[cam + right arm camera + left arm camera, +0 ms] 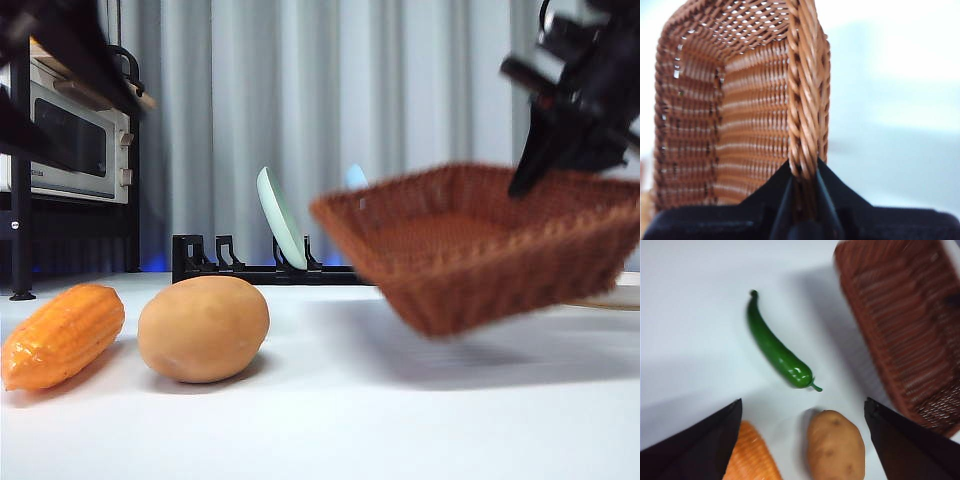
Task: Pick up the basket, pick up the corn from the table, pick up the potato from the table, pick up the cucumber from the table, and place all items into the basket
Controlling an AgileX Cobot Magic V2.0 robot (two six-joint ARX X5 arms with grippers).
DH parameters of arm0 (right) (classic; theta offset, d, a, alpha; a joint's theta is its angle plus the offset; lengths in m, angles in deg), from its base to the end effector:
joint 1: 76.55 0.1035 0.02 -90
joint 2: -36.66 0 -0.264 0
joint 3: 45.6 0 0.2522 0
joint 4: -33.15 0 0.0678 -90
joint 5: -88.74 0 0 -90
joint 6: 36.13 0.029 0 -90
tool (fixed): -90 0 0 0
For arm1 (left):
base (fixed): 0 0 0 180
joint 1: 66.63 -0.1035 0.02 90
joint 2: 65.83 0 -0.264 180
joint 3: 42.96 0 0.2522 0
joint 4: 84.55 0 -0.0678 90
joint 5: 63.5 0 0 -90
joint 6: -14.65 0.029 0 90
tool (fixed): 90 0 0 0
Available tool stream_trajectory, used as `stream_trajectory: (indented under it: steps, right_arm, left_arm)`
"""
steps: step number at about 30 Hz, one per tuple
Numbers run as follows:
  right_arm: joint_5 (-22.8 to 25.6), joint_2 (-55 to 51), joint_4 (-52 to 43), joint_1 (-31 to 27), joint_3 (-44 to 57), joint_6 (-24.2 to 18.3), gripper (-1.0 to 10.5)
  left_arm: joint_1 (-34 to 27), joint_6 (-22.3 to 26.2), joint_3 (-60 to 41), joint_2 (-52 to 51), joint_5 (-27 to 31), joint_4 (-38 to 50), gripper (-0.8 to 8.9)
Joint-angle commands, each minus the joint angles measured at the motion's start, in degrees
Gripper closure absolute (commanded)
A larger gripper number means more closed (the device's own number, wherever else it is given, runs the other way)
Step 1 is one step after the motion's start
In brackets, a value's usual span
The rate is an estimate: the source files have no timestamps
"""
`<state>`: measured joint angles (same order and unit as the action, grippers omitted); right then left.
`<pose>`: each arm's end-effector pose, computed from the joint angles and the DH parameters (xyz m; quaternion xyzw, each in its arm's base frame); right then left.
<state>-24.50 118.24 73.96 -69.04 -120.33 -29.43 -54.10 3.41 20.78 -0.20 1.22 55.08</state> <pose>0.2913 0.0499 0.2648 0.1067 0.4137 0.2187 0.8773 0.2245 -0.0626 0.2724 -0.1263 0.3861 -0.2657 0.8743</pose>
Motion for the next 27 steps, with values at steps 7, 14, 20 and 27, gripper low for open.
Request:
stream_trajectory:
  steps: [7,14,20,27]
  right_arm:
    - [-0.35,-12.63,-0.02,-0.02,-0.17,1.01,9.6]
    - [3.78,-19.43,2.43,-0.02,-0.17,1.33,9.6]
    - [5.81,-22.36,3.54,-0.09,-0.17,1.31,9.6]
    - [5.77,-22.77,3.65,-0.42,-0.17,1.36,9.6]
  left_arm:
    - [7.82,-1.27,11.72,19.15,10.19,0.42,4.09]
    - [11.04,-2.34,23.32,34.53,16.57,-4.52,4.1]
    - [12.22,-2.73,28.09,41.88,20.96,-6.75,4.1]
    - [12.24,-3.63,28.09,45.53,20.72,-5.66,4.1]
